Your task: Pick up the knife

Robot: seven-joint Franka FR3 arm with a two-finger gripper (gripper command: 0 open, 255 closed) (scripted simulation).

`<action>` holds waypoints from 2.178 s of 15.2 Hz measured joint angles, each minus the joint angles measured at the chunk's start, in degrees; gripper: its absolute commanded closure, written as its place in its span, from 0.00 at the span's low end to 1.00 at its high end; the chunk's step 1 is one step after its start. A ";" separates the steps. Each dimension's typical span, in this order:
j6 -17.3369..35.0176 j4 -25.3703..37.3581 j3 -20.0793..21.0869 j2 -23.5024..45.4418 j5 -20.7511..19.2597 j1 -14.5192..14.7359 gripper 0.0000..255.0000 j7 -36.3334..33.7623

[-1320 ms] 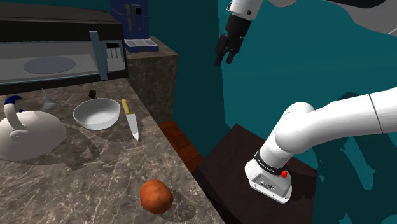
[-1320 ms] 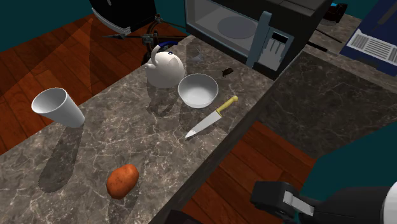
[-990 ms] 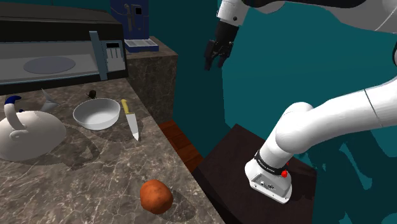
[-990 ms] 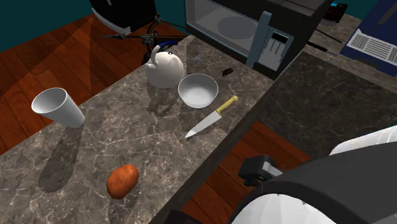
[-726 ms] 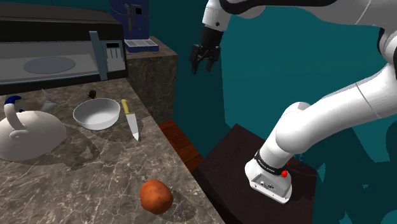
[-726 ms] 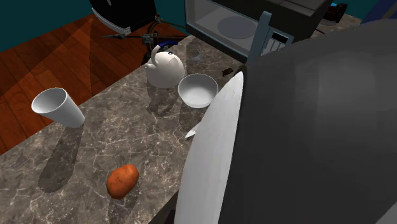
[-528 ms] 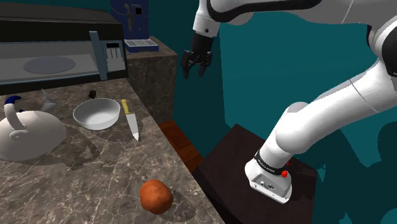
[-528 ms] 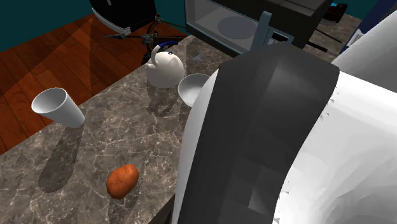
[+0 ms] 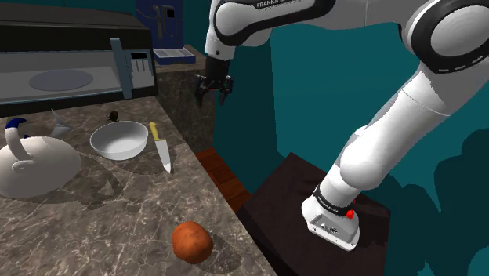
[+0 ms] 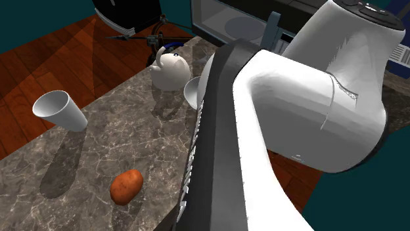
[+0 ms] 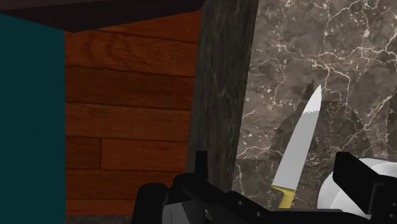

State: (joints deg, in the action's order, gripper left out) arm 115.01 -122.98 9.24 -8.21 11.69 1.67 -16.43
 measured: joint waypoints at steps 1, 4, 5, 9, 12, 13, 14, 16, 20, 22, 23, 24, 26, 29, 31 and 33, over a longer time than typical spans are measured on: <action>0.97 0.59 0.28 1.72 -0.02 0.11 0.00 -0.81; 3.21 5.14 1.14 8.97 -0.59 0.62 0.00 -3.74; 3.84 6.61 1.34 11.19 -0.80 0.84 0.00 -4.70; 5.03 14.21 1.72 20.61 -1.91 1.93 0.00 -8.52; 5.75 19.73 1.63 27.35 -2.57 2.84 0.00 -10.90; 5.51 22.32 1.55 29.91 -2.85 3.21 0.00 -11.77; 5.68 24.36 1.43 32.29 -3.03 3.50 0.00 -12.42; 5.13 29.65 1.21 37.34 -3.46 4.40 0.00 -14.13; 3.39 39.81 0.56 46.00 -3.93 5.45 0.00 -16.44; 3.81 41.06 0.27 46.81 -4.04 5.58 0.00 -16.84; 3.82 42.14 0.18 47.80 -4.11 5.62 0.00 -16.77; 4.26 42.07 0.00 47.99 -4.12 5.44 0.00 -16.64; 5.25 42.03 -0.11 49.12 -4.13 5.47 0.00 -16.34; 6.55 41.33 0.22 51.02 -4.02 6.05 1.00 -16.25; 6.77 41.09 0.21 50.87 -4.02 6.08 1.00 -16.28; 6.80 41.16 0.20 50.91 -4.05 6.12 1.00 -16.34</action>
State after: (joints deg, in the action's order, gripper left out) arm 121.81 -81.82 9.44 42.70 7.64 7.79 -32.77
